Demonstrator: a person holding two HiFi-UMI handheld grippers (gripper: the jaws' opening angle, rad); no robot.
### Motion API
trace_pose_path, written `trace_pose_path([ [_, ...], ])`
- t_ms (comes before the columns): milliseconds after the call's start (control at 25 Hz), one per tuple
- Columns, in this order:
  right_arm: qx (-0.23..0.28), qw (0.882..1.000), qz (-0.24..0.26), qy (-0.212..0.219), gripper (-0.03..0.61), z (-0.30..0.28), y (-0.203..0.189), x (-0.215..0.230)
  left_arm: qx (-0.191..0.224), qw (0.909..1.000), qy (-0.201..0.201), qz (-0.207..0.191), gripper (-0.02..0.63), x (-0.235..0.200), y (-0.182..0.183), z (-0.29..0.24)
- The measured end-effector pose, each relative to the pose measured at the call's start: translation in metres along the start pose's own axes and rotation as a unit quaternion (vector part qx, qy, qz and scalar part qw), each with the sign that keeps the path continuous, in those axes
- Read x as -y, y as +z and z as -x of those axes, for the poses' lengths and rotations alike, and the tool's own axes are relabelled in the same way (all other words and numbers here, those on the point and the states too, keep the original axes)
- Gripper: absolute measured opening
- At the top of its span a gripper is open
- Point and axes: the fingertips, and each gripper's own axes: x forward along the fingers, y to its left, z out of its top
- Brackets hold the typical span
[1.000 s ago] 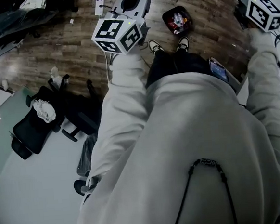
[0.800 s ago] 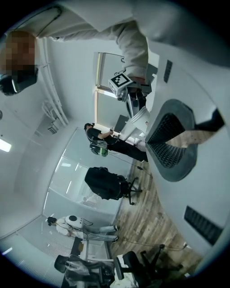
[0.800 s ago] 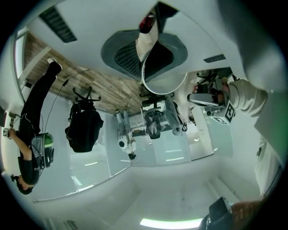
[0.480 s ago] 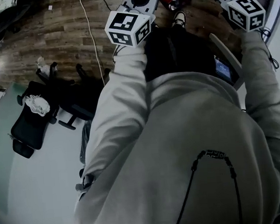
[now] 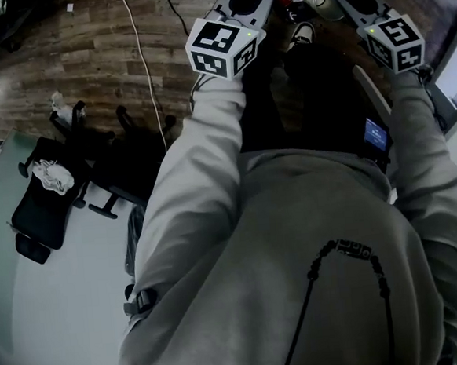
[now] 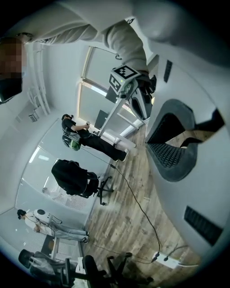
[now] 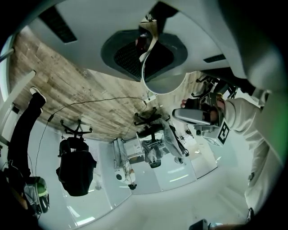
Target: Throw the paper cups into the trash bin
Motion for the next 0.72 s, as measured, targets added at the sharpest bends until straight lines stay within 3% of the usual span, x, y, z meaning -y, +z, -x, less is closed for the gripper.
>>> trace_pose_path([
  [200,-0.021,1.000,-0.007,-0.008,0.044,-0.046,-0.053,0.019,-0.055,0.9985,0.003,0.004,0.002,-0.029,-0.062,-0.051],
  [400,-0.063,0.997,0.045,-0.001,0.044,-0.097,-0.099,0.035,-0.078,0.9969,-0.005,0.011,0.002,-0.047,-0.118,-0.094],
  [560,-0.075,0.997,0.027,-0.008,0.044,-0.124,-0.133,0.062,-0.086,0.9952,-0.003,0.046,0.002,-0.059,-0.155,-0.119],
  [720,-0.094,0.995,0.008,-0.025,0.044,-0.143,-0.171,0.082,-0.109,0.9927,0.001,0.053,0.002,-0.063,-0.199,-0.138],
])
